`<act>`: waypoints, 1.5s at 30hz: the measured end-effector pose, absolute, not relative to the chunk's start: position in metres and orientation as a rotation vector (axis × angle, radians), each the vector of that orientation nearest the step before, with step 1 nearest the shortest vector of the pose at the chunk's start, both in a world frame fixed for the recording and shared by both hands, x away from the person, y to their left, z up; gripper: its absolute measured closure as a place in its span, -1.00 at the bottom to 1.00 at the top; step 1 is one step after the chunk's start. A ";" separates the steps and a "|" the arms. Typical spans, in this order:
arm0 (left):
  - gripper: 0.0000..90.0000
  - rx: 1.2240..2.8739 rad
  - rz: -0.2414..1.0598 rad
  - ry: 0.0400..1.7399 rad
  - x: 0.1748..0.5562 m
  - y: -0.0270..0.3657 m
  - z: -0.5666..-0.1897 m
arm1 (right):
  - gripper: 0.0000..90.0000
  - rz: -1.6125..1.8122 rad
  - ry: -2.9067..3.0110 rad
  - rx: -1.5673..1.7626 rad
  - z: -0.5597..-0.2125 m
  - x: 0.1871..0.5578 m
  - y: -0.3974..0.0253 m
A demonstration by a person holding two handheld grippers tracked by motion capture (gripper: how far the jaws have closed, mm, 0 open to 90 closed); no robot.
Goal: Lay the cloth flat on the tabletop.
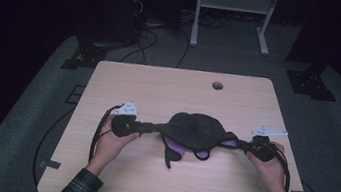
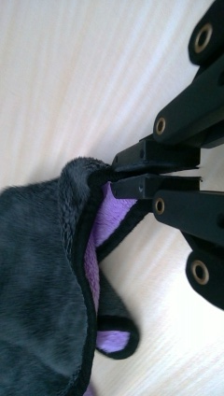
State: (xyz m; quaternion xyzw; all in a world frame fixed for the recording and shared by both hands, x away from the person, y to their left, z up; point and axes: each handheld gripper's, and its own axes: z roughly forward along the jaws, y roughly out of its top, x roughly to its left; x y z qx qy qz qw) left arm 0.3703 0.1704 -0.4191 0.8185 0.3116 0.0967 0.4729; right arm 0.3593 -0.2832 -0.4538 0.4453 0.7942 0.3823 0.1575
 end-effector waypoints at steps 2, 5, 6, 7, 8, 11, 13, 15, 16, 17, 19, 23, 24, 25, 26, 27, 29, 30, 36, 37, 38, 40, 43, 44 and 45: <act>0.84 1.990 0.246 0.771 0.371 0.174 -0.417 | 0.91 1.119 2.248 1.266 -0.448 0.360 -0.286; 0.84 1.972 0.263 0.782 0.372 0.178 -0.412 | 0.92 1.155 2.220 1.250 -0.439 0.362 -0.288; 0.84 1.961 0.269 0.785 0.373 0.180 -0.410 | 0.92 1.164 2.210 1.243 -0.435 0.362 -0.289; 0.84 1.958 0.277 0.787 0.373 0.182 -0.407 | 0.92 1.179 2.196 1.234 -0.430 0.362 -0.290; 0.84 1.951 0.285 0.790 0.374 0.184 -0.405 | 0.92 1.194 2.182 1.231 -0.425 0.362 -0.291; 0.84 1.916 0.308 0.792 0.376 0.189 -0.394 | 0.92 1.217 2.149 1.195 -0.409 0.364 -0.292; 0.84 1.895 0.323 0.794 0.378 0.192 -0.386 | 0.92 1.232 2.127 1.178 -0.399 0.366 -0.292; 0.84 1.876 0.340 0.790 0.381 0.194 -0.377 | 0.92 1.246 2.103 1.161 -0.389 0.369 -0.292; 0.84 1.870 0.348 0.789 0.383 0.195 -0.372 | 0.92 1.254 2.094 1.154 -0.385 0.371 -0.291; 0.84 1.863 0.359 0.790 0.384 0.196 -0.368 | 0.92 1.257 2.085 1.148 -0.380 0.373 -0.291; 0.84 1.851 0.381 0.788 0.389 0.198 -0.359 | 0.92 1.264 2.065 1.135 -0.371 0.377 -0.291; 0.84 1.815 0.416 0.794 0.397 0.203 -0.341 | 0.92 1.285 2.018 1.113 -0.352 0.383 -0.293; 0.84 1.805 0.421 0.795 0.400 0.204 -0.336 | 0.92 1.283 2.009 1.106 -0.347 0.385 -0.294; 0.84 1.793 0.423 0.801 0.402 0.206 -0.332 | 0.92 1.284 2.001 1.103 -0.342 0.387 -0.294; 0.84 1.787 0.431 0.803 0.404 0.207 -0.327 | 0.92 1.282 1.995 1.098 -0.337 0.389 -0.295; 0.84 1.778 0.443 0.799 0.407 0.208 -0.323 | 0.92 1.280 1.987 1.093 -0.332 0.391 -0.294; 0.84 1.764 0.458 0.802 0.412 0.209 -0.314 | 0.92 1.271 1.976 1.078 -0.323 0.395 -0.293; 0.84 1.758 0.466 0.800 0.415 0.210 -0.310 | 0.92 1.268 1.969 1.072 -0.319 0.397 -0.293; 0.84 1.711 0.507 0.808 0.437 0.210 -0.288 | 0.92 1.265 1.921 1.063 -0.295 0.418 -0.291; 0.84 1.698 0.509 0.809 0.441 0.210 -0.284 | 0.92 1.276 1.909 1.064 -0.291 0.420 -0.291; 0.85 1.692 0.520 0.809 0.443 0.211 -0.279 | 0.92 1.286 1.895 1.061 -0.287 0.423 -0.290; 0.85 1.679 0.547 0.798 0.448 0.211 -0.267 | 0.92 1.294 1.870 1.046 -0.277 0.426 -0.289; 0.85 1.656 0.583 0.775 0.450 0.211 -0.251 | 0.92 1.308 1.823 1.021 -0.261 0.429 -0.288; 0.85 1.653 0.591 0.766 0.450 0.211 -0.247 | 0.92 1.314 1.810 1.013 -0.257 0.430 -0.288; 0.85 1.645 0.598 0.762 0.450 0.210 -0.244 | 0.92 1.323 1.792 1.009 -0.254 0.430 -0.288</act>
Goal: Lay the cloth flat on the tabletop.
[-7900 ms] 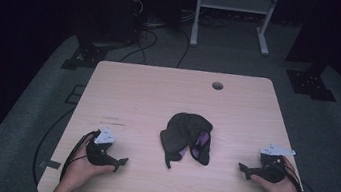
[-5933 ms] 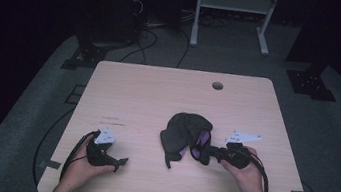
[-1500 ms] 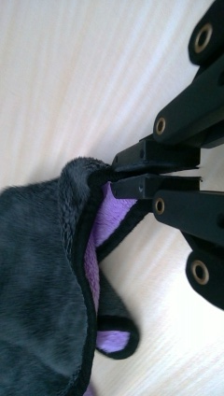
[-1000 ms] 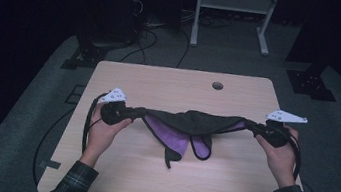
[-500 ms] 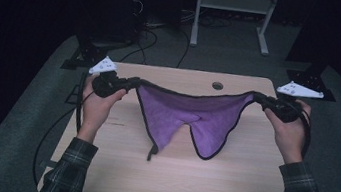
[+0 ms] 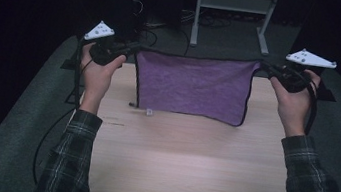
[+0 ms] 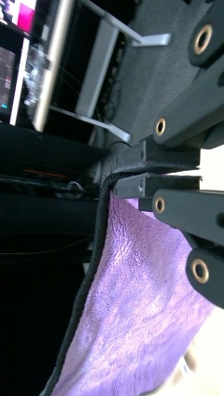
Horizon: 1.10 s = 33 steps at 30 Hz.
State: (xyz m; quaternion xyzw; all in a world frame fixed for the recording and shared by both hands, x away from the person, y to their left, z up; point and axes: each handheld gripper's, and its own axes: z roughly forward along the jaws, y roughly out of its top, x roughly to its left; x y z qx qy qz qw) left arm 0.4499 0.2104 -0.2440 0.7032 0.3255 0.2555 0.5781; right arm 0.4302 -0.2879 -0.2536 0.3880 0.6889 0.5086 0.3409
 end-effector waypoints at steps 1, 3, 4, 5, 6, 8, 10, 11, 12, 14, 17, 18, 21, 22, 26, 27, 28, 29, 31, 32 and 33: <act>0.85 1.638 0.601 0.760 0.450 0.210 -0.243 | 0.92 1.329 1.783 1.007 -0.250 0.430 -0.288; 0.85 1.640 0.600 0.757 0.449 0.211 -0.244 | 0.92 1.339 1.771 1.001 -0.247 0.430 -0.288; 0.85 1.642 0.595 0.758 0.448 0.211 -0.246 | 0.92 1.340 1.774 0.999 -0.248 0.429 -0.287; 0.85 1.649 0.588 0.759 0.448 0.211 -0.249 | 0.92 1.341 1.777 0.997 -0.249 0.429 -0.287; 0.85 1.655 0.583 0.762 0.447 0.211 -0.253 | 0.92 1.338 1.782 0.996 -0.251 0.428 -0.287; 0.84 1.667 0.566 0.769 0.445 0.212 -0.260 | 0.92 1.338 1.800 0.999 -0.256 0.427 -0.287; 0.84 1.674 0.557 0.774 0.443 0.212 -0.267 | 0.92 1.334 1.816 1.000 -0.264 0.425 -0.287; 0.84 1.682 0.549 0.775 0.441 0.213 -0.270 | 0.92 1.340 1.822 1.004 -0.267 0.424 -0.287; 0.84 1.687 0.546 0.776 0.439 0.214 -0.273 | 0.92 1.342 1.833 1.005 -0.271 0.422 -0.288; 0.84 1.691 0.534 0.777 0.436 0.215 -0.278 | 0.92 1.332 1.852 1.001 -0.277 0.419 -0.288; 0.84 1.702 0.518 0.774 0.430 0.217 -0.283 | 0.92 1.335 1.880 0.998 -0.285 0.414 -0.290; 0.84 1.706 0.511 0.769 0.428 0.217 -0.285 | 0.92 1.336 1.886 1.000 -0.287 0.411 -0.290; 0.84 1.721 0.489 0.762 0.422 0.218 -0.291 | 0.92 1.338 1.910 1.001 -0.295 0.405 -0.291; 0.84 1.728 0.483 0.763 0.421 0.218 -0.293 | 0.92 1.341 1.914 1.001 -0.298 0.404 -0.292; 0.84 1.745 0.461 0.769 0.415 0.219 -0.305 | 0.92 1.352 1.944 1.007 -0.311 0.397 -0.294; 0.84 1.755 0.456 0.772 0.413 0.218 -0.308 | 0.92 1.359 1.950 1.009 -0.314 0.395 -0.294; 0.84 1.758 0.450 0.775 0.412 0.218 -0.312 | 0.92 1.366 1.955 1.011 -0.318 0.393 -0.294; 0.84 1.759 0.442 0.777 0.411 0.218 -0.316 | 0.92 1.372 1.960 1.015 -0.321 0.392 -0.295; 0.84 1.769 0.430 0.780 0.409 0.218 -0.323 | 0.92 1.375 1.973 1.026 -0.329 0.390 -0.295; 0.84 1.769 0.420 0.787 0.408 0.218 -0.327 | 0.92 1.375 1.982 1.029 -0.332 0.390 -0.296; 0.84 1.772 0.409 0.792 0.407 0.218 -0.331 | 0.92 1.374 1.990 1.033 -0.336 0.389 -0.296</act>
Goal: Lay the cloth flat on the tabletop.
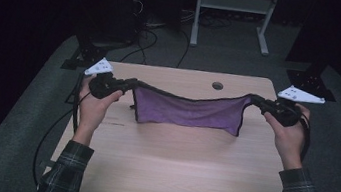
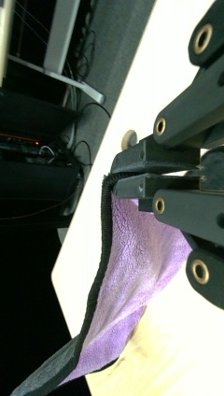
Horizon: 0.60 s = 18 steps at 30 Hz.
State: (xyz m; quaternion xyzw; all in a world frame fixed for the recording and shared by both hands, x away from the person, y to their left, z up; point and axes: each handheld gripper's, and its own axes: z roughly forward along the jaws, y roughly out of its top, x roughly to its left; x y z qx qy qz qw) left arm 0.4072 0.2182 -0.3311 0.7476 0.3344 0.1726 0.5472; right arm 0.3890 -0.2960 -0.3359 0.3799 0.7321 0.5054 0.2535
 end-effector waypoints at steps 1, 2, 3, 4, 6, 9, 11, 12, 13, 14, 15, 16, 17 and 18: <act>0.84 1.779 0.406 0.794 0.407 0.218 -0.335 | 0.92 1.372 1.998 1.041 -0.340 0.388 -0.296; 0.84 1.784 0.398 0.798 0.405 0.218 -0.339 | 0.92 1.374 2.005 1.047 -0.343 0.388 -0.297; 0.84 1.789 0.391 0.801 0.404 0.218 -0.343 | 0.92 1.375 2.016 1.052 -0.347 0.387 -0.297; 0.84 1.790 0.384 0.803 0.403 0.218 -0.346 | 0.92 1.370 2.029 1.054 -0.351 0.386 -0.297; 0.84 1.795 0.369 0.809 0.400 0.219 -0.352 | 0.92 1.360 2.053 1.060 -0.357 0.383 -0.297; 0.84 1.808 0.349 0.816 0.394 0.220 -0.361 | 0.92 1.359 2.088 1.062 -0.367 0.379 -0.297; 0.84 1.818 0.340 0.817 0.389 0.221 -0.366 | 0.92 1.364 2.109 1.068 -0.373 0.375 -0.297; 0.84 1.819 0.335 0.815 0.386 0.221 -0.368 | 0.92 1.369 2.116 1.064 -0.375 0.372 -0.297; 0.84 1.821 0.329 0.814 0.383 0.222 -0.370 | 0.92 1.371 2.124 1.062 -0.378 0.370 -0.297; 0.84 1.822 0.324 0.813 0.378 0.223 -0.371 | 0.92 1.374 2.135 1.064 -0.381 0.366 -0.297; 0.84 1.824 0.322 0.811 0.375 0.224 -0.372 | 0.92 1.379 2.143 1.059 -0.383 0.362 -0.298; 0.84 1.828 0.318 0.807 0.371 0.225 -0.373 | 0.92 1.383 2.147 1.057 -0.385 0.359 -0.299; 0.84 1.831 0.315 0.803 0.367 0.226 -0.373 | 0.92 1.379 2.158 1.051 -0.385 0.355 -0.300; 0.84 1.834 0.319 0.797 0.361 0.227 -0.372 | 0.92 1.384 2.163 1.046 -0.385 0.351 -0.301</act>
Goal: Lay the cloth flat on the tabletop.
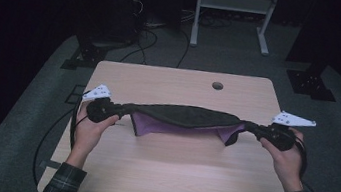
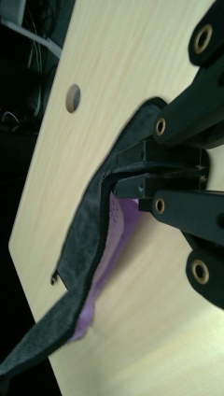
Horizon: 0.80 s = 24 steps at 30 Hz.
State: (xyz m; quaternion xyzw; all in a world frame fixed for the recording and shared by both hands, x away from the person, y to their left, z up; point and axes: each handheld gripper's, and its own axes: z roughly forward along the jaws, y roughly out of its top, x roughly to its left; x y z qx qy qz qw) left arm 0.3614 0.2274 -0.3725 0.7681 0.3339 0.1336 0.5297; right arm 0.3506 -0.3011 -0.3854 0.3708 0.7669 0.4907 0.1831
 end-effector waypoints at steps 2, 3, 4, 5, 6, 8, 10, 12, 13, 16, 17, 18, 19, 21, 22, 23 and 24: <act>0.84 1.839 0.320 0.788 0.354 0.230 -0.371 | 0.92 1.396 2.169 1.029 -0.384 0.341 -0.303; 0.84 1.843 0.321 0.782 0.350 0.232 -0.369 | 0.92 1.401 2.173 1.020 -0.383 0.335 -0.304; 0.84 1.841 0.322 0.779 0.346 0.233 -0.368 | 0.92 1.407 2.173 1.010 -0.382 0.330 -0.305; 0.84 1.838 0.321 0.775 0.342 0.234 -0.366 | 0.92 1.411 2.174 0.997 -0.382 0.325 -0.306; 0.84 1.842 0.321 0.771 0.338 0.235 -0.366 | 0.92 1.414 2.176 0.988 -0.381 0.321 -0.306; 0.84 1.845 0.312 0.768 0.331 0.236 -0.366 | 0.92 1.423 2.182 0.969 -0.380 0.312 -0.307; 0.84 1.856 0.290 0.769 0.324 0.237 -0.368 | 0.92 1.423 2.203 0.959 -0.381 0.304 -0.306; 0.84 1.872 0.267 0.783 0.318 0.238 -0.374 | 0.92 1.409 2.237 0.946 -0.386 0.297 -0.305; 0.84 1.880 0.258 0.792 0.315 0.239 -0.377 | 0.92 1.403 2.254 0.944 -0.389 0.294 -0.304; 0.84 1.887 0.213 0.816 0.307 0.243 -0.390 | 0.92 1.386 2.298 0.950 -0.399 0.286 -0.304; 0.84 1.893 0.199 0.822 0.305 0.244 -0.394 | 0.92 1.383 2.312 0.952 -0.403 0.284 -0.304; 0.84 1.895 0.186 0.827 0.302 0.244 -0.398 | 0.92 1.383 2.324 0.956 -0.406 0.282 -0.305; 0.84 1.900 0.176 0.832 0.300 0.245 -0.402 | 0.92 1.382 2.337 0.963 -0.409 0.281 -0.305; 0.84 1.908 0.157 0.843 0.295 0.246 -0.409 | 0.91 1.380 2.357 0.969 -0.414 0.277 -0.306; 0.84 1.912 0.152 0.845 0.293 0.246 -0.411 | 0.91 1.382 2.374 0.965 -0.417 0.274 -0.306; 0.84 1.914 0.144 0.850 0.289 0.247 -0.414 | 0.91 1.383 2.383 0.961 -0.418 0.272 -0.306; 0.84 1.922 0.139 0.850 0.287 0.247 -0.416 | 0.91 1.383 2.395 0.956 -0.419 0.269 -0.306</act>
